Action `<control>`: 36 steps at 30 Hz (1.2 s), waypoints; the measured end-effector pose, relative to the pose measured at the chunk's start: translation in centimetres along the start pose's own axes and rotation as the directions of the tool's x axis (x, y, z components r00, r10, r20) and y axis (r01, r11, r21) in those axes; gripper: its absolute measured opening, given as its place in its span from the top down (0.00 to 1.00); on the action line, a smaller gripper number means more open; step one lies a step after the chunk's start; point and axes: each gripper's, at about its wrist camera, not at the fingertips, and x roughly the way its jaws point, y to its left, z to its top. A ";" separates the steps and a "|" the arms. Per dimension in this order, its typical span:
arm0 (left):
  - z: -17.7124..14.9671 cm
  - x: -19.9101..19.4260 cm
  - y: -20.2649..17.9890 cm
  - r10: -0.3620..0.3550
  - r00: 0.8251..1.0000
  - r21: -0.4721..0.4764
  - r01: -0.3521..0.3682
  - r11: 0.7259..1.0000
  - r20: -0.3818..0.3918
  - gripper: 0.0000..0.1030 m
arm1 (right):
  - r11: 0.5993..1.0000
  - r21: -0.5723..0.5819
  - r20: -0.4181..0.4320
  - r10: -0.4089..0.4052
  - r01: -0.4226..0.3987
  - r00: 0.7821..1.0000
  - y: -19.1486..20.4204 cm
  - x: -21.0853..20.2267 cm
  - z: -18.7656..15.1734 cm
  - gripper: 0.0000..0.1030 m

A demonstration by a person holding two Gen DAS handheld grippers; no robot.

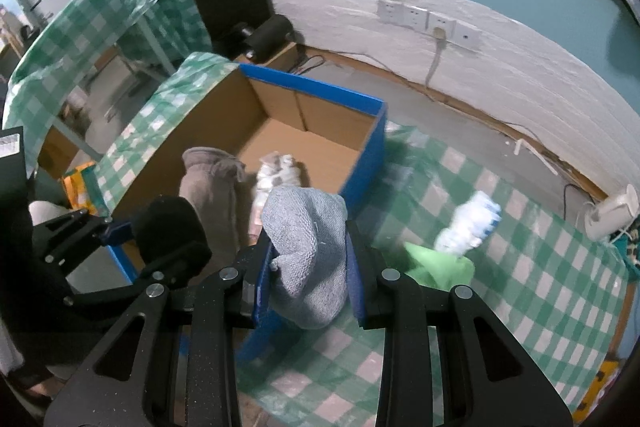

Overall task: Organize soft objects
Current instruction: 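Open the right tool on the grey sock while the left tool releases the black item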

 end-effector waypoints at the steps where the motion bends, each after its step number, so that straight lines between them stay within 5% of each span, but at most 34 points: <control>1: 0.0 0.1 0.3 0.003 1.000 -0.005 -0.003 1.000 -0.002 0.57 | 1.000 -0.004 -0.007 0.004 -0.004 1.000 0.4 0.4 0.2 0.70; 22: -0.7 2.7 4.4 0.029 0.997 -0.103 -0.036 0.994 -0.070 0.49 | 0.997 -0.068 -0.116 0.039 -0.047 0.993 4.5 5.5 0.2 0.66; 27: -0.7 2.6 4.5 0.079 0.995 -0.101 -0.085 0.991 -0.063 0.35 | 0.998 -0.047 -0.104 0.031 -0.036 0.994 4.0 5.4 0.1 0.41; 36: -0.5 2.7 4.2 0.094 0.993 -0.084 -0.099 0.991 -0.070 0.30 | 1.000 -0.017 -0.091 0.017 -0.018 0.996 3.0 4.9 0.1 0.40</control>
